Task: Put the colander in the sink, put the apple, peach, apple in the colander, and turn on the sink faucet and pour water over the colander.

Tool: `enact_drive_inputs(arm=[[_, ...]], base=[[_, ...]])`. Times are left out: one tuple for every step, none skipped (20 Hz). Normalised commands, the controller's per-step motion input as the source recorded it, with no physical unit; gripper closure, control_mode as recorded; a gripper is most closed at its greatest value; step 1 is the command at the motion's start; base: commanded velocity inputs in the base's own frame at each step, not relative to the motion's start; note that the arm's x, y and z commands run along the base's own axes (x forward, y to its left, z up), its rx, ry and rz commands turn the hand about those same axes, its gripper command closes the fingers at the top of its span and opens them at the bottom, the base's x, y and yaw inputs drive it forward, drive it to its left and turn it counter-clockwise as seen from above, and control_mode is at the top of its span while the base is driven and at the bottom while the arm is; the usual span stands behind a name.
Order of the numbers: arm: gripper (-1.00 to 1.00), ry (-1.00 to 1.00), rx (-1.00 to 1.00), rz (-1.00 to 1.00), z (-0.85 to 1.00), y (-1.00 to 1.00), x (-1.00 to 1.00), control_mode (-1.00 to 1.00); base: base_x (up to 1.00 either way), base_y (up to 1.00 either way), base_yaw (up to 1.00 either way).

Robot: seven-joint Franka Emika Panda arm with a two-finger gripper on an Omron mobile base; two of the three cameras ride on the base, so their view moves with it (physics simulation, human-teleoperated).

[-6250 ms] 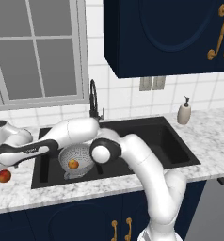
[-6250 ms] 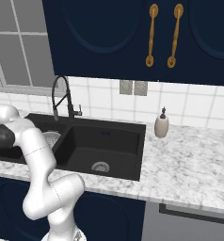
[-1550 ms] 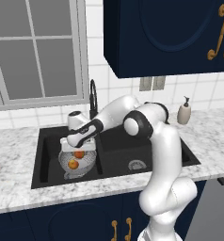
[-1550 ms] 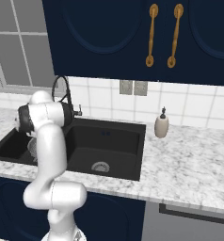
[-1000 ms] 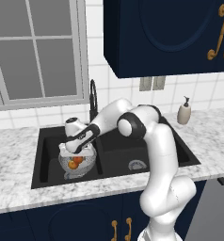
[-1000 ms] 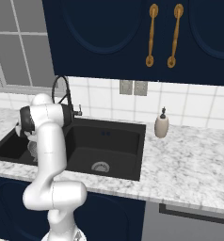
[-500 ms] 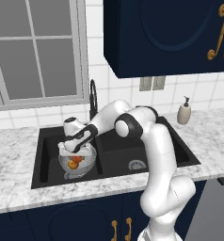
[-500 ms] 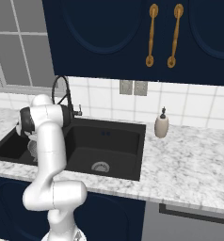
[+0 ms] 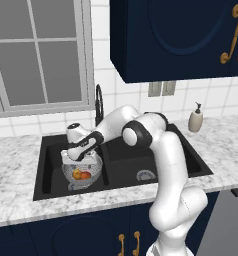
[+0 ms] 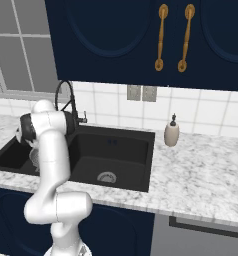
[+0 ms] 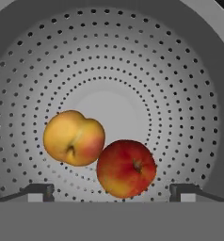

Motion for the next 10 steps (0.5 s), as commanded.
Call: enact_drive_inputs(arm=[[-1.00, -0.08, 0.00, 0.03, 0.52, 0.02, -0.28, -1.00], [-1.00, -0.10, 0.00, 0.08, 0.61, 0.00, -0.43, -1.00], [-1.00, -0.12, 0.00, 0.10, 0.60, 0.04, -0.49, -1.00], [-1.00, -0.06, 0.00, 0.12, 0.57, 0.00, -0.56, -1.00], [-1.00, -0.05, 0.00, 0.13, 0.64, 0.00, -0.59, -1.00], [-1.00, -0.05, 0.00, 0.14, 0.60, 0.04, -0.61, -1.00], [-1.00, -0.08, 0.00, 0.12, 0.44, 0.21, -0.63, -1.00], [-1.00, -0.08, 0.00, 0.14, 0.49, 0.29, -0.56, -1.00], [-1.00, -0.07, 0.00, 0.17, 0.54, 0.38, -0.51, -1.00], [-1.00, -0.06, 0.00, 0.17, 0.55, 0.41, -0.50, -1.00]], base=[[0.00, 0.00, 0.00], [0.00, 0.00, 0.00], [0.00, 0.00, 0.00], [0.00, 0.00, 0.00], [0.00, 0.00, 0.00], [0.00, 0.00, 0.00], [0.00, 0.00, 0.00], [0.00, 0.00, 0.00], [0.00, 0.00, 0.00], [0.00, 0.00, 0.00]])
